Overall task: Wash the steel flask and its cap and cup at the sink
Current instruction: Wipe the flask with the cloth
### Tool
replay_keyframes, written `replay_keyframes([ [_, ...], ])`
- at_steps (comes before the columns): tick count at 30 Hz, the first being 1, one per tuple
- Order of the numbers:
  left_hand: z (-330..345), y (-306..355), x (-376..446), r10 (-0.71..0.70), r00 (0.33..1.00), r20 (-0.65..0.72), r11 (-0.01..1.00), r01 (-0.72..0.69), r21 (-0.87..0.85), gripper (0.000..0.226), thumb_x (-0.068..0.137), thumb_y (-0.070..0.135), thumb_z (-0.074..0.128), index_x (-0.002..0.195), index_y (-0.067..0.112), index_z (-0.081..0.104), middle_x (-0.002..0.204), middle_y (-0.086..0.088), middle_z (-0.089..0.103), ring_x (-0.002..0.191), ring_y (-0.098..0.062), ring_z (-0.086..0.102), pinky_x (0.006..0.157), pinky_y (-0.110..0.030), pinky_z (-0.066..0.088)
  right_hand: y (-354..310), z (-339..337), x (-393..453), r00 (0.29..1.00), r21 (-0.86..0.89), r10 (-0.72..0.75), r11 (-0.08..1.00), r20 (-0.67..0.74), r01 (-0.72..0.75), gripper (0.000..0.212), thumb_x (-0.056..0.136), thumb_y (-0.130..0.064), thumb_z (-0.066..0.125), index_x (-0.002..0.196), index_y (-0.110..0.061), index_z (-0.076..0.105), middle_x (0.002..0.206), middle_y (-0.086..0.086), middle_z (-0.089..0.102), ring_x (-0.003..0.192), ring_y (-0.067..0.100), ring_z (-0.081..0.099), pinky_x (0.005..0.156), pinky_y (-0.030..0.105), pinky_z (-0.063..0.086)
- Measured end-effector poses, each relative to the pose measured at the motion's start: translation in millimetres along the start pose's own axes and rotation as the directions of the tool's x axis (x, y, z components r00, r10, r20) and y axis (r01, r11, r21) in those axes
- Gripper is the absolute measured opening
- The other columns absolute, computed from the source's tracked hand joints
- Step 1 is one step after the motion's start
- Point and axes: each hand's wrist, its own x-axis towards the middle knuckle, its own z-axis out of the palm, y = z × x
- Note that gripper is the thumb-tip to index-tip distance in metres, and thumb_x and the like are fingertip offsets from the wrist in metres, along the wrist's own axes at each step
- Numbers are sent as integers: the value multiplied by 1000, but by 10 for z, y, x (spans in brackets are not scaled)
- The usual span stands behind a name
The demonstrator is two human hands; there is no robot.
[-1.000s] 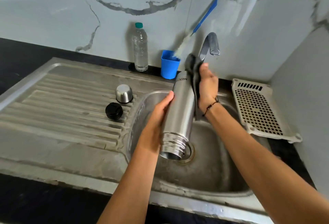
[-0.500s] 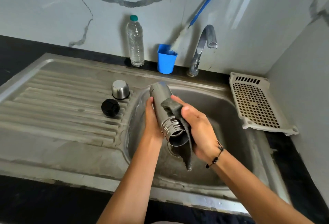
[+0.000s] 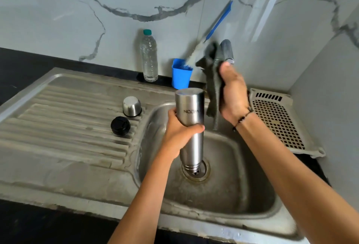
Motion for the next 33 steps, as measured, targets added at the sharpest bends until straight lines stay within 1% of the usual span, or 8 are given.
replay_keyframes([
  [6,-27,49,-5,226,974,11,887,-211,411,78,58,18,81,125,22,41,103,6,56,97,-16,57,78,-31,48,73,17,55,826,-787,177,458,536,413,25,98,-23,50,114,-16,68,125,3,62,126,5,46,108,25,32],
  [14,171,105,-115,277,959,-67,906,-237,350,85,58,20,79,129,27,33,106,1,62,91,-20,63,73,-36,54,-97,187,124,890,-914,213,47,404,404,33,95,-52,38,83,-24,50,92,4,58,89,25,53,75,39,41],
  [19,230,90,-143,293,954,-59,901,-254,352,89,60,17,79,131,32,27,105,1,62,88,-17,61,62,-18,45,-111,220,178,923,-947,217,28,317,319,48,92,-61,35,63,-23,43,71,-1,49,79,24,51,59,33,31],
  [24,222,83,-129,346,938,-39,857,-298,421,77,58,16,77,119,30,33,110,5,57,95,-19,58,71,-35,49,-74,159,252,972,-972,-7,9,236,236,60,90,-67,30,57,-19,43,77,6,54,79,28,50,67,33,34],
  [27,185,53,-85,385,923,-16,819,-333,467,76,57,15,77,122,21,38,111,4,54,99,-20,55,79,-38,49,6,24,400,989,-976,-65,163,133,142,64,89,-69,31,54,-18,45,70,6,54,75,28,51,68,35,40],
  [29,136,38,-76,373,928,-7,811,-322,488,76,57,15,77,122,23,38,112,7,53,102,-18,53,83,-37,47,106,-98,493,1000,-856,-12,516,24,27,67,89,-68,34,65,-13,63,74,7,64,77,27,60,78,39,49],
  [31,67,18,-57,344,939,1,825,-303,476,79,57,17,77,123,26,36,115,7,53,104,-18,54,85,-38,48,153,-165,496,985,-422,146,890,-93,-172,59,90,-62,39,83,-12,69,84,7,70,82,24,64,92,42,50],
  [33,-5,-4,-38,319,948,-1,823,-276,496,80,56,18,77,123,29,33,115,6,53,103,-19,54,85,-41,49,152,-224,478,980,-140,179,972,-90,-190,57,90,-63,40,94,-14,69,90,5,71,90,23,66,95,40,49],
])
